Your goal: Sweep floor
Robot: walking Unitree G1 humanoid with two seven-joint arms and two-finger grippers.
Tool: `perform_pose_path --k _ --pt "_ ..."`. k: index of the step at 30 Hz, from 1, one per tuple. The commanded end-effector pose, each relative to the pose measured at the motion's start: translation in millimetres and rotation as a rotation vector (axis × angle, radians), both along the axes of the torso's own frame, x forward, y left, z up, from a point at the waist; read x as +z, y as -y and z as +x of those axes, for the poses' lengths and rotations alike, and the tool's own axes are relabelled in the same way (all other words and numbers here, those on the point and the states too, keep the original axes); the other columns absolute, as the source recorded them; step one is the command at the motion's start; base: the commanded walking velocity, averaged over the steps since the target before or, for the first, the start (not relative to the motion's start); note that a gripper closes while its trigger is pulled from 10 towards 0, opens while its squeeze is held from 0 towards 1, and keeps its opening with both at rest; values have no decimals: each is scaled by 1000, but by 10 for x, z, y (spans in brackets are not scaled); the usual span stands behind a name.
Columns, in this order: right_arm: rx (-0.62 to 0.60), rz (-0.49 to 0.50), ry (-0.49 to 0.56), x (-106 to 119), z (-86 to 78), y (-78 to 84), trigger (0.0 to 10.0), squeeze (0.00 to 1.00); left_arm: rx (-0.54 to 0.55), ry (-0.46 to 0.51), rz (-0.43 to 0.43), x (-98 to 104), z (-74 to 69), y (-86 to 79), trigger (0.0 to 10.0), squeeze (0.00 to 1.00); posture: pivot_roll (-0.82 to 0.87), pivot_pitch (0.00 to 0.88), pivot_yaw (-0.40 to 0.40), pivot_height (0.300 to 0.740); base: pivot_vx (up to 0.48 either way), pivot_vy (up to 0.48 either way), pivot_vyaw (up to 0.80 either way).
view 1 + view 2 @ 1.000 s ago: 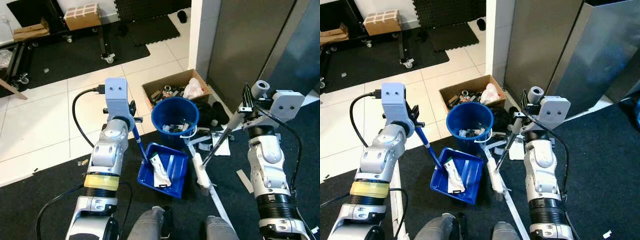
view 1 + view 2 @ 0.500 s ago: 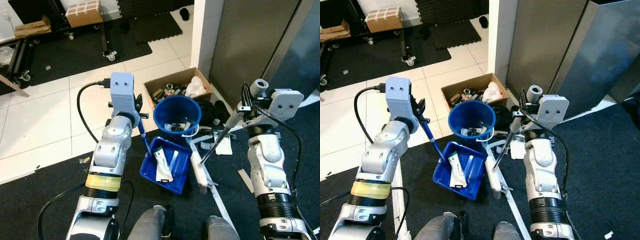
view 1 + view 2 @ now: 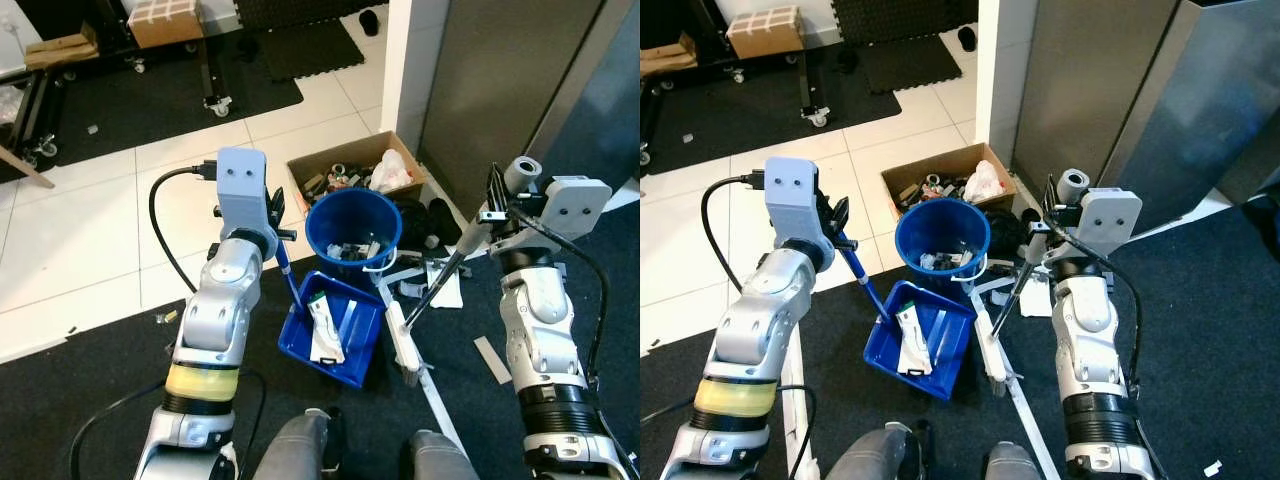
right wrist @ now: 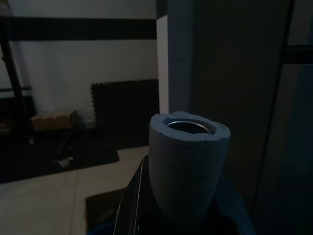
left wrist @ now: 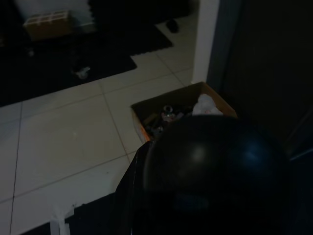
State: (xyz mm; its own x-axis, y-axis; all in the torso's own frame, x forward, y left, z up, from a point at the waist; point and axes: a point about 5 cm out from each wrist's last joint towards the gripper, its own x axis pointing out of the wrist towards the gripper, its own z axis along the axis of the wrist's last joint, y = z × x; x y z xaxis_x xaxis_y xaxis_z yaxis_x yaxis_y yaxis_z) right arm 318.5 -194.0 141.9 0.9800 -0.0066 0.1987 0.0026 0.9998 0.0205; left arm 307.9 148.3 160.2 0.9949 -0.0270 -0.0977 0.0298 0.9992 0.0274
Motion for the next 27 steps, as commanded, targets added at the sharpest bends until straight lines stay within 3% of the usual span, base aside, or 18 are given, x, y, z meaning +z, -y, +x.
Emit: perform_pose_path --k 1,8,11,17,22,24,27 --pt "-18 -15 44 94 31 77 10000 0 43 60 -4 106 -52 -90 10000 0 -16 107 41 740 0 0 0" --pt "-31 -38 35 157 176 162 10000 0 94 89 -52 36 -277 -162 10000 0 31 120 -14 740 0 0 0" --pt "-32 -40 32 153 186 163 10000 0 97 85 -60 16 -307 -167 10000 0 39 122 -23 740 0 0 0" --pt "-33 -57 1 91 228 176 10000 0 261 9 -203 -204 -486 -441 10000 0 50 127 -43 740 0 0 0" --pt "-39 -62 -4 82 242 210 10000 0 242 27 -141 -164 -471 -440 10000 0 53 125 -45 740 0 0 0" --pt "-46 -61 3 91 261 220 10000 0 125 74 -63 -17 -306 -283 10000 0 47 118 -36 740 0 0 0" --pt "-51 -58 13 96 266 213 10000 0 37 94 -62 70 -209 -184 10000 0 32 112 -21 740 0 0 0"
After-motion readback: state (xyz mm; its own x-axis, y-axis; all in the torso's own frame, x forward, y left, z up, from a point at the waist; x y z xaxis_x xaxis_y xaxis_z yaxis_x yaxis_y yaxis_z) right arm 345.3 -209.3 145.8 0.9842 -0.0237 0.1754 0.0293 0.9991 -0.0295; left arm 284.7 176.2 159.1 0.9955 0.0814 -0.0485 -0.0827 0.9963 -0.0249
